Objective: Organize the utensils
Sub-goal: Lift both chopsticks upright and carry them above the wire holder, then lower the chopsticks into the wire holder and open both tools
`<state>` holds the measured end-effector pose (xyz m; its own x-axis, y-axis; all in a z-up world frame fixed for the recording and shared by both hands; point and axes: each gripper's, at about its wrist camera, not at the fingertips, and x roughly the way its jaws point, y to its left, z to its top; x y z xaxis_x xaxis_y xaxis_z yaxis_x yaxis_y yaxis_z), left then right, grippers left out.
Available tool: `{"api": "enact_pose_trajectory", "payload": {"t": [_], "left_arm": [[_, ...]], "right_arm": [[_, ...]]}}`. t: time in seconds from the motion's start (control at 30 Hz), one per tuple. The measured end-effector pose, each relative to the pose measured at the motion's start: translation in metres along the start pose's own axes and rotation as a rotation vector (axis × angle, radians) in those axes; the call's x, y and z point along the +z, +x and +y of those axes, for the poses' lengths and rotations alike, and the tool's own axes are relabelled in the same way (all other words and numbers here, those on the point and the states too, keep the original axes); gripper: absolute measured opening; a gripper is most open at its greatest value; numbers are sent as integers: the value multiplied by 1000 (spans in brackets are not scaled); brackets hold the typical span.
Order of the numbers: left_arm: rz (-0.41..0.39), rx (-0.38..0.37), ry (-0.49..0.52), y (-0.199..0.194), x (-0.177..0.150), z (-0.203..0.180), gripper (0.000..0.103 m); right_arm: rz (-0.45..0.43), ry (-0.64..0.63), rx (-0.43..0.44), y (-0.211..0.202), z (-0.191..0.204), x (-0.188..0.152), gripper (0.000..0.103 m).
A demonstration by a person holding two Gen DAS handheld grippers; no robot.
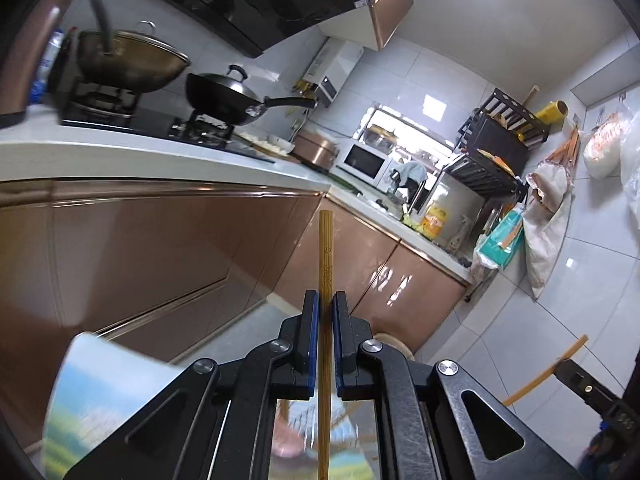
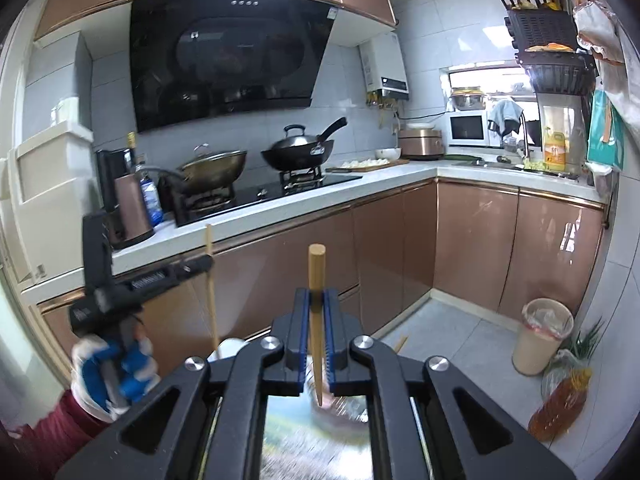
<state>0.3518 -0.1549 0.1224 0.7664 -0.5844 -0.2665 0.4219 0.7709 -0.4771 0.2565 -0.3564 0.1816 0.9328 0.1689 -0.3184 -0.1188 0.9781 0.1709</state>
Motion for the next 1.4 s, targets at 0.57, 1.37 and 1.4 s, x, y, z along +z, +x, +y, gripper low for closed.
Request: {"api": "enact_pose_trajectory", "payload": {"t": [0.57, 1.37, 1.4], "left_arm": [[-118, 140, 105, 133, -75, -5, 6], [-26, 215, 138, 136, -113, 21, 19], [-21, 208, 137, 134, -113, 21, 20]], "right_arm": [[118, 50, 33, 129, -69, -48, 6], [281, 128, 42, 168, -82, -115, 8], [281, 129, 42, 167, -82, -115, 8]]}}
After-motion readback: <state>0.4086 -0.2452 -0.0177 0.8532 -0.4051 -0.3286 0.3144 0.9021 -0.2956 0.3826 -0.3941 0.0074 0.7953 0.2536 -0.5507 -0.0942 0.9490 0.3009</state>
